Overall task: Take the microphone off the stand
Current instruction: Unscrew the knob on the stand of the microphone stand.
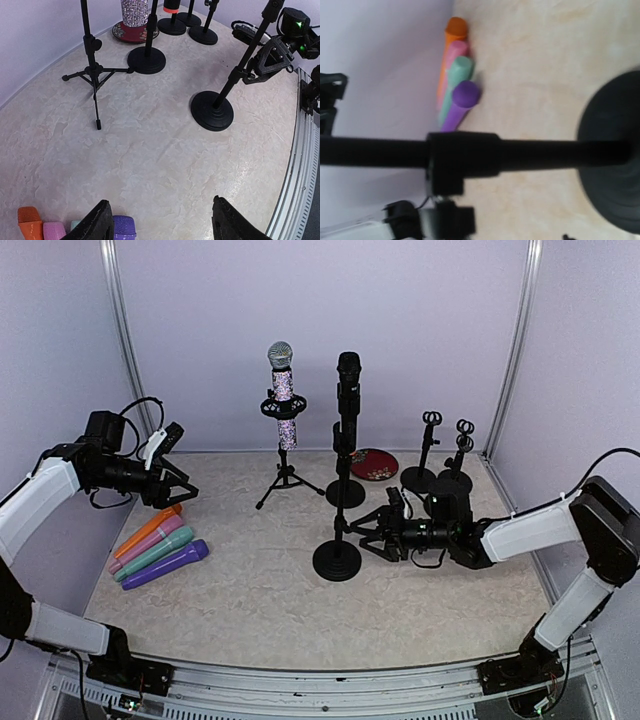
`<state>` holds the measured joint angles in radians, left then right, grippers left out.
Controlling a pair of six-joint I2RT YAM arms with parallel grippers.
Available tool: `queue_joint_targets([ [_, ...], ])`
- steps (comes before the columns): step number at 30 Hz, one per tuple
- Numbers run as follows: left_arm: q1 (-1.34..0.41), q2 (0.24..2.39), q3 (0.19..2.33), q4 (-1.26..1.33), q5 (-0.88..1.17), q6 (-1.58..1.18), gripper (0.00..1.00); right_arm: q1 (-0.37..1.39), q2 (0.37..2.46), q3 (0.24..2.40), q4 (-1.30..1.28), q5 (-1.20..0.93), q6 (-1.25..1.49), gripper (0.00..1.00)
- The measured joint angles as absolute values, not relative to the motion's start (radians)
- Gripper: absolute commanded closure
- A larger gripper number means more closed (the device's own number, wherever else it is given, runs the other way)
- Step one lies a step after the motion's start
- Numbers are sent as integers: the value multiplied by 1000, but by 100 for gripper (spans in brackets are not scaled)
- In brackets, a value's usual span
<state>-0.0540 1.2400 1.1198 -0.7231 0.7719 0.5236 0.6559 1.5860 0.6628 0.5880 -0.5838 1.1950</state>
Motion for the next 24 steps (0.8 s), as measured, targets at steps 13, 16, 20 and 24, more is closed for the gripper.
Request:
queue_joint_targets([
  [13, -54, 1239, 1120, -727, 771, 524, 35, 656, 1733, 696, 885, -672, 1375, 60],
  [16, -54, 1239, 1120, -727, 771, 524, 35, 657, 1737, 696, 902, -675, 1385, 70],
  [20, -55, 1239, 1120, -727, 771, 524, 35, 662, 1756, 694, 926, -675, 1406, 85],
  [24, -56, 1239, 1120, -727, 771, 524, 35, 663, 1761, 682, 946, -673, 1417, 92],
])
